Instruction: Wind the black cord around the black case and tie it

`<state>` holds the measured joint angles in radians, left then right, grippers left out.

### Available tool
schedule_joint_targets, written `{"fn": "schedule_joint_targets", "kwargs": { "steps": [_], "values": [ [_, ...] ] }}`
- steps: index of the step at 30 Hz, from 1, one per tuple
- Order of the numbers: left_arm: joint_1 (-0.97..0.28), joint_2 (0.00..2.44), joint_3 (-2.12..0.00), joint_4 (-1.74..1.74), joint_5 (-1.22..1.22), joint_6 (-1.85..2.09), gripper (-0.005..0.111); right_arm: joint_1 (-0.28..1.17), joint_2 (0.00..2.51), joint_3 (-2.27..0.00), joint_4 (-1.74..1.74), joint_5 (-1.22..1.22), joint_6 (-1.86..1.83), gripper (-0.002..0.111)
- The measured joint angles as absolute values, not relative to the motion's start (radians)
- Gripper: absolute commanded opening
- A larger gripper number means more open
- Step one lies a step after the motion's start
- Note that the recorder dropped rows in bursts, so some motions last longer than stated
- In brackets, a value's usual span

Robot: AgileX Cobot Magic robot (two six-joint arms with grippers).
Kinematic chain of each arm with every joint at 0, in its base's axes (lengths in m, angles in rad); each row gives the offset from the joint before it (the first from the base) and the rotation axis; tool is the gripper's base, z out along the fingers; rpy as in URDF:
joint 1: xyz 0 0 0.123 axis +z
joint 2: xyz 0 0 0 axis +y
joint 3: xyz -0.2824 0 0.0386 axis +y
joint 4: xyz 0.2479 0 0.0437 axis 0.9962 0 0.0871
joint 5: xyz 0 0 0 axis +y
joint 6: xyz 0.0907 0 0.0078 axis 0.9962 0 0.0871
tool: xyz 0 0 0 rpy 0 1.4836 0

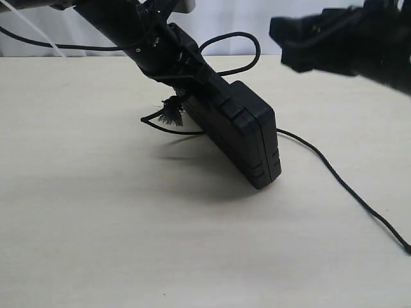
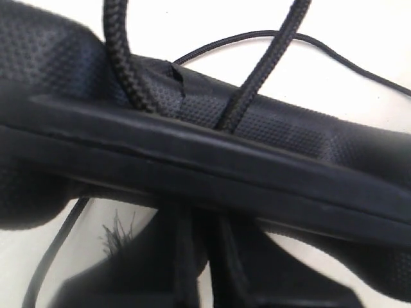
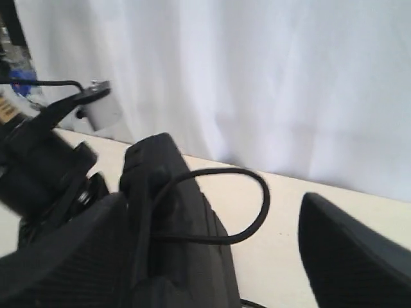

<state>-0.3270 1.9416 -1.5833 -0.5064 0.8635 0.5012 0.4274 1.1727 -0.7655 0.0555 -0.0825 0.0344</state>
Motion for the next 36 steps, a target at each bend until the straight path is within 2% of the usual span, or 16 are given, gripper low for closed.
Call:
{"fn": "schedule_joint_targets", "kwargs": {
  "steps": [7, 14, 21, 23, 24, 26, 27, 29, 31, 32, 33, 34, 36],
  "values": [
    [-0.327, 1.942, -1.583, -0.506, 0.863, 0.501, 0.000, 0.354, 1.502, -1.217, 0.058, 0.339, -0.049, 0.069],
    [-0.327, 1.942, -1.583, -0.506, 0.868, 0.501, 0.000, 0.317, 1.815, -1.605, 0.079, 0.655, -0.117, 0.069],
    [-0.327, 1.942, -1.583, -0.506, 0.868, 0.501, 0.000, 0.309, 1.979, -1.773, 0.081, 0.821, -0.181, 0.065],
    [-0.327, 1.942, -1.583, -0.506, 0.868, 0.501, 0.000, 0.309, 2.002, -1.780, 0.081, 0.825, -0.197, 0.057],
    [-0.327, 1.942, -1.583, -0.506, 0.868, 0.501, 0.000, 0.309, 2.013, -1.782, 0.081, 0.825, -0.202, 0.048],
    [-0.327, 1.942, -1.583, -0.506, 0.868, 0.501, 0.000, 0.309, 2.029, -1.782, 0.081, 0.825, -0.217, 0.021],
    [-0.327, 1.942, -1.583, -0.506, 0.868, 0.501, 0.003, 0.309, 2.034, -1.782, 0.081, 0.825, -0.225, 0.006],
    [-0.327, 1.942, -1.583, -0.506, 0.868, 0.501, 0.010, 0.309, 2.040, -1.782, 0.081, 0.829, -0.232, 0.004],
    [-0.327, 1.942, -1.583, -0.506, 0.868, 0.501, 0.022, 0.309, 2.042, -1.782, 0.081, 0.829, -0.234, 0.004],
    [-0.327, 1.942, -1.583, -0.506, 0.868, 0.501, 0.037, 0.309, 2.042, -1.782, 0.081, 0.831, -0.234, 0.004],
    [-0.327, 1.942, -1.583, -0.506, 0.878, 0.501, 0.042, 0.309, 2.040, -1.782, 0.081, 0.837, -0.238, 0.004],
    [-0.327, 1.942, -1.583, -0.504, 0.887, 0.501, 0.053, 0.309, 2.038, -1.782, 0.084, 0.839, -0.238, 0.004],
    [-0.327, 1.942, -1.585, -0.465, 0.921, 0.503, 0.062, 0.309, 2.029, -1.782, 0.088, 0.853, -0.239, 0.004]
  ]
}}
